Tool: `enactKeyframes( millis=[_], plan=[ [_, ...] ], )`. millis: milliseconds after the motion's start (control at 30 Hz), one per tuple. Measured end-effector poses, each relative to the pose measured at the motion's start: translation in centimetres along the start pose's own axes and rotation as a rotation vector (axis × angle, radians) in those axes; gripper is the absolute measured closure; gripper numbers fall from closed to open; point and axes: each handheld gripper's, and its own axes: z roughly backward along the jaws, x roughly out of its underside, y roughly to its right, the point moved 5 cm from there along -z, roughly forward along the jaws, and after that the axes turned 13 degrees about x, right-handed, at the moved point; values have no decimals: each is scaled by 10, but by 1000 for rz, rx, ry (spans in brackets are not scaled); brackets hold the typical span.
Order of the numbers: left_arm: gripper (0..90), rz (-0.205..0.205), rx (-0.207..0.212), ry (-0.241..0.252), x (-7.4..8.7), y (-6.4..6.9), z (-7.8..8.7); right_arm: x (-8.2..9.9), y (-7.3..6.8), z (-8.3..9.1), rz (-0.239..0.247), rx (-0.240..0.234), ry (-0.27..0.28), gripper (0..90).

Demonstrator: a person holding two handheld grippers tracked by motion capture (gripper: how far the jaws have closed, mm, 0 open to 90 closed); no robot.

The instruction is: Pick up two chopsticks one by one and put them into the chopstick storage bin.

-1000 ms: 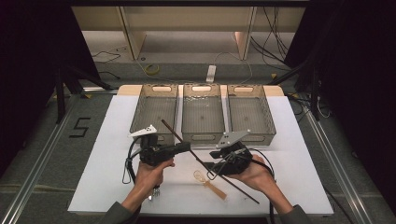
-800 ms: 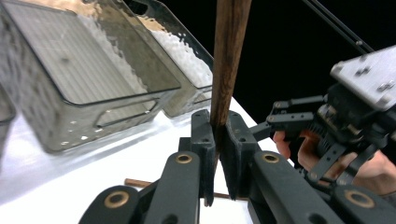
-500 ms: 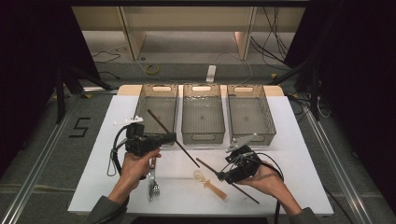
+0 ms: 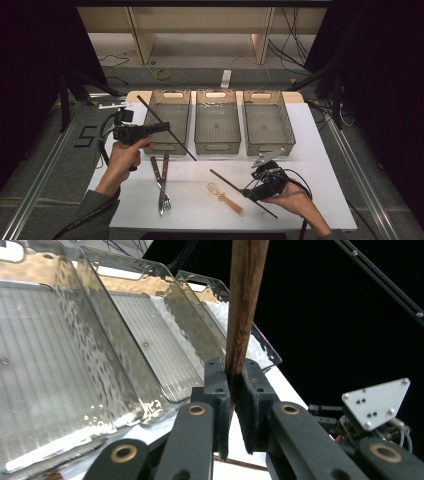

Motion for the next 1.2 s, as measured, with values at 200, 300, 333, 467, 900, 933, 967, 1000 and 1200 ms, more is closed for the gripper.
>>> enactKeyframes(
  millis=[200,300,333,467,900,933,967,1000,1200],
  plan=[
    [834,-5,-63,-10,-28,-8,8,3,0,0,-6,-2,-2,263],
    [834,-10,-75,-9,-35,-8,10,5,0,1,-10,-13,1,260],
    [833,-13,-84,-12,-39,-8,11,5,0,1,-12,-10,0,259],
    [833,-28,-147,-44,-54,-15,10,8,1,0,-20,-11,-6,252],
    [831,-7,-263,-119,-69,-43,-15,11,0,3,-17,0,2,208],
    [831,-7,-263,-119,-69,-43,-15,12,0,2,-12,1,3,208],
    [831,-13,-285,-135,-70,-47,-17,12,0,2,-14,0,1,208],
    [830,-13,-285,-135,-70,-47,-17,13,0,2,-11,0,1,210],
    [829,16,-316,-162,-68,-61,-23,14,-1,2,-8,1,-5,213]
  ],
)
